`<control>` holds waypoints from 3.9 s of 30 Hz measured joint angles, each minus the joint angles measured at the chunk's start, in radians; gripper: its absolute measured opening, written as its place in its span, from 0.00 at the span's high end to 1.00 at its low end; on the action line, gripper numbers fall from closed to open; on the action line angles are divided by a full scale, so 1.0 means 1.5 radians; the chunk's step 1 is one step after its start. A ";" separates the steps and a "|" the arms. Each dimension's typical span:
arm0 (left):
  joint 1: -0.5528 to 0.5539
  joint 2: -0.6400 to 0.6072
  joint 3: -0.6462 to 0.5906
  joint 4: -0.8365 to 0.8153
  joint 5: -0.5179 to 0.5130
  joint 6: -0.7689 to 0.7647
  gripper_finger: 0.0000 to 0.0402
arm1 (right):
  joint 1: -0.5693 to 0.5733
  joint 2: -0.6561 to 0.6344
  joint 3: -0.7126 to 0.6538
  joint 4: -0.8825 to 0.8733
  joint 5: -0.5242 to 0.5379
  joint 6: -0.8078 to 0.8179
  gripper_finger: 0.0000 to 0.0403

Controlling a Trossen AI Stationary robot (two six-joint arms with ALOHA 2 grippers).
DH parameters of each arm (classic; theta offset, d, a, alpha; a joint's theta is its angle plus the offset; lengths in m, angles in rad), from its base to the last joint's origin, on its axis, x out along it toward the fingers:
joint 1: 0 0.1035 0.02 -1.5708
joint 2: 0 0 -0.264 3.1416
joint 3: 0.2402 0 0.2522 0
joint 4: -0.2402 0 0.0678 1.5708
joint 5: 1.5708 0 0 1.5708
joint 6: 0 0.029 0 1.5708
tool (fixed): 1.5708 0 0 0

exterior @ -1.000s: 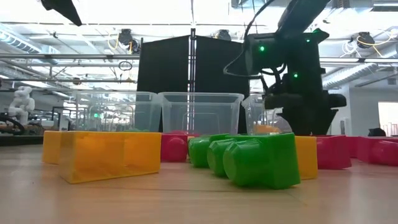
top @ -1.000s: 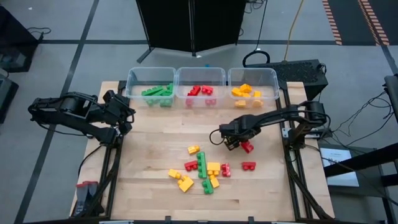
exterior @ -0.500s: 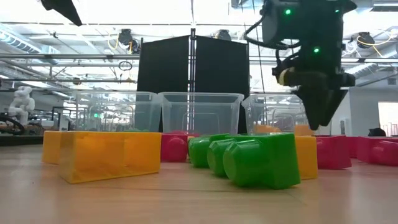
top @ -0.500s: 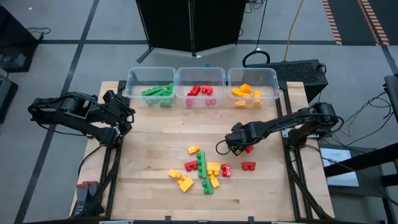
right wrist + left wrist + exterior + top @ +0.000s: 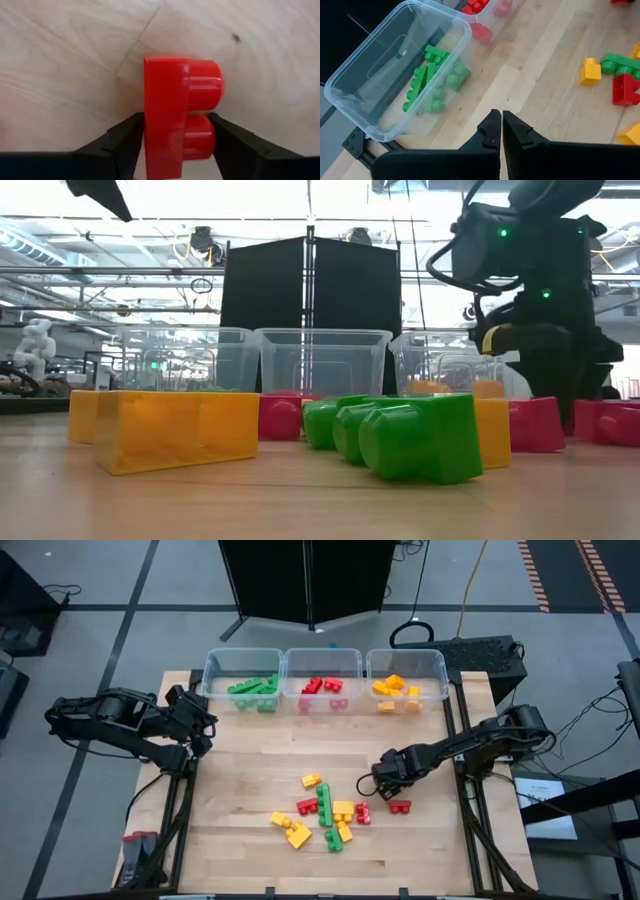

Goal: Sort blocks
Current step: Put the red game piece with 2 studs into the center transparent bin

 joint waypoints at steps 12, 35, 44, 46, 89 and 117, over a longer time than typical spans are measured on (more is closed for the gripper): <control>0.000 0.000 0.000 0.000 0.000 -0.001 1.00 | -0.006 0.006 0.034 -0.022 -0.001 -0.047 0.62; 0.000 0.000 0.000 0.000 -0.005 0.000 1.00 | -0.323 0.012 0.469 0.109 0.192 -0.497 0.62; 0.000 0.000 0.000 0.000 -0.008 -0.001 1.00 | -0.451 0.094 0.527 0.213 0.097 -0.537 0.62; 0.000 0.000 0.000 0.000 -0.014 -0.002 1.00 | -0.454 0.128 0.546 0.206 0.065 -0.539 0.62; 0.000 0.000 0.000 0.000 -0.018 0.015 1.00 | -0.229 0.067 0.868 -0.506 -0.002 -0.559 0.40; 0.001 0.000 0.000 0.001 -0.022 0.048 1.00 | 0.061 -0.164 0.124 -0.102 -0.040 -0.267 0.36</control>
